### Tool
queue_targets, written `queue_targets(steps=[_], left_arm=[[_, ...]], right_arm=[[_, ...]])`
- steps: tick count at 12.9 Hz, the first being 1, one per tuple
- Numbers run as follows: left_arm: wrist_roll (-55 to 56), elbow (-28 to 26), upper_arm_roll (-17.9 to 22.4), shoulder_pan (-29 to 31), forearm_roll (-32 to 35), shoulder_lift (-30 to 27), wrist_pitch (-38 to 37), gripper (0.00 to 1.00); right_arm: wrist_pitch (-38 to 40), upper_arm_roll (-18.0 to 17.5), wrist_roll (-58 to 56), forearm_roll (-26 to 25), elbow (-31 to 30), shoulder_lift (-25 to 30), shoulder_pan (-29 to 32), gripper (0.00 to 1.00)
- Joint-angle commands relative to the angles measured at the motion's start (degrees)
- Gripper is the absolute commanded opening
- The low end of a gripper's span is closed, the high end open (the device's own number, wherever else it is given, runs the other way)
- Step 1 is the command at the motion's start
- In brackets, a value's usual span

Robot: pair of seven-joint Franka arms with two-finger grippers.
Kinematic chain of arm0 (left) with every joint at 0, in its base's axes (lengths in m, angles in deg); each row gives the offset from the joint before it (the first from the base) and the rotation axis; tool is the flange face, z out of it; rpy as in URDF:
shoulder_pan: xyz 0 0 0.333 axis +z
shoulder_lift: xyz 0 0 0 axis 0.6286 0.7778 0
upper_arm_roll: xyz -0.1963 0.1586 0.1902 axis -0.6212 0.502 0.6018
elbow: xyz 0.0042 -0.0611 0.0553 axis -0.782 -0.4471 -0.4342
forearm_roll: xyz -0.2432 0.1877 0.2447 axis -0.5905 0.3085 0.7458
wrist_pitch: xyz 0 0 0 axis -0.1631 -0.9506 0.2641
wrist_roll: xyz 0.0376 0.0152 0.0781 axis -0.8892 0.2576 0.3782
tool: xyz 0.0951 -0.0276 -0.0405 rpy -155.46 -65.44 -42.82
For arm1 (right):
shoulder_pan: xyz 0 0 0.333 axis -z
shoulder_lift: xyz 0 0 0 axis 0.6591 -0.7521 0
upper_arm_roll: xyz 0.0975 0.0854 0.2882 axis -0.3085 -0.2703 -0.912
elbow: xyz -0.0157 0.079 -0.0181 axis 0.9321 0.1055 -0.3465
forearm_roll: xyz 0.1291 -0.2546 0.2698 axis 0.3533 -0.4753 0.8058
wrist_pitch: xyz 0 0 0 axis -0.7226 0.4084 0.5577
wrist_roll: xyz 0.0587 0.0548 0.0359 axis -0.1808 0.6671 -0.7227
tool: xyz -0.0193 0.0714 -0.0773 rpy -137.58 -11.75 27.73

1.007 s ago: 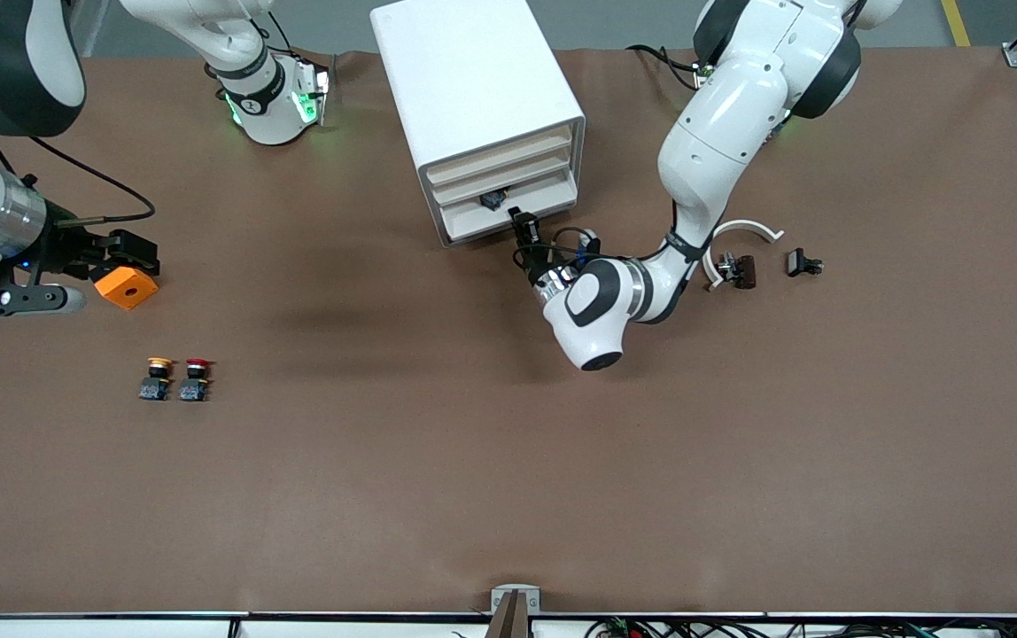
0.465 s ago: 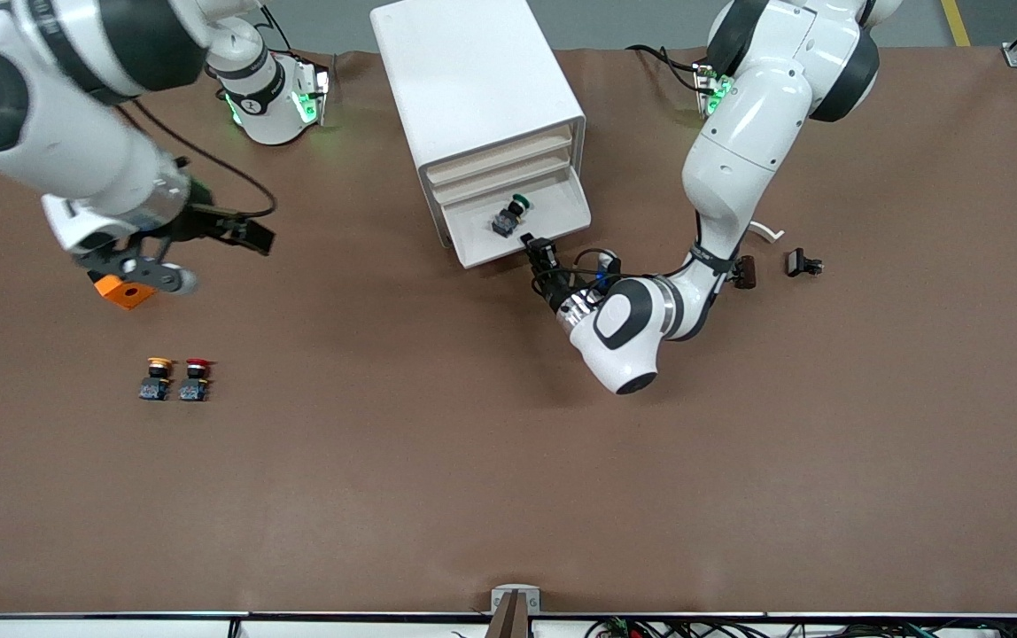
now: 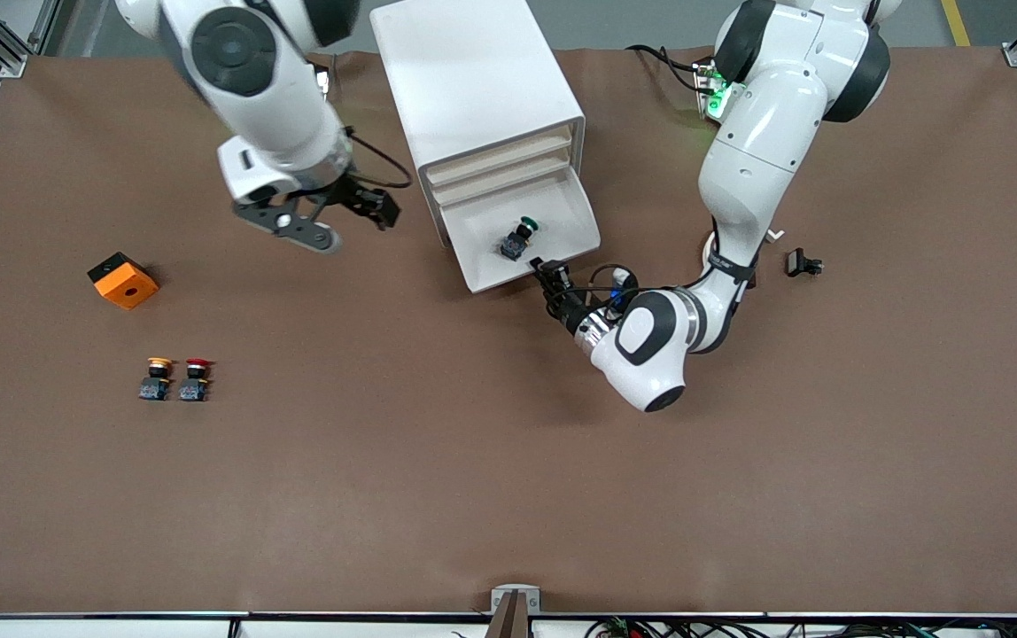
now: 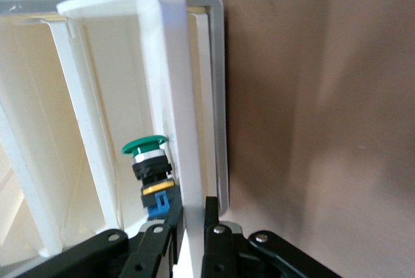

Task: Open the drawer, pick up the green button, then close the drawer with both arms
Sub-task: 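Pull the drawer open with the left gripper while the right gripper reaches in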

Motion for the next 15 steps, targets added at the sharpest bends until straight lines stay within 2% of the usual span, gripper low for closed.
queue_targets(steps=[1,5,8,11,15], left_arm=[[-2.5,0.4,0.5,0.8,-1.3,-0.3,-0.3,1.00],[-2.6,3.5,1.0,1.1,-0.6,-1.2,-0.7,1.00],[-4.9,7.4,4.7,1.2,-0.6,-1.9,-0.6,1.00],[-12.3,7.7,11.2,1.2,-0.6,-5.9,-0.2,1.00],[-28.0,7.7,19.8,1.0,1.4,-11.6,-0.3,1.00]], right_arm=[[-4.9,0.8,7.9,0.9,-0.2,-1.7,-3.9,1.00],[-12.4,0.9,18.8,0.6,-0.2,-5.6,-10.1,1.00],[-16.7,0.9,24.8,-0.2,-0.2,-8.7,-13.9,1.00],[-19.5,0.9,30.0,-4.9,-0.1,-11.8,-15.9,1.00],[-21.2,0.9,30.3,-7.2,-0.2,-15.4,-18.2,1.00]])
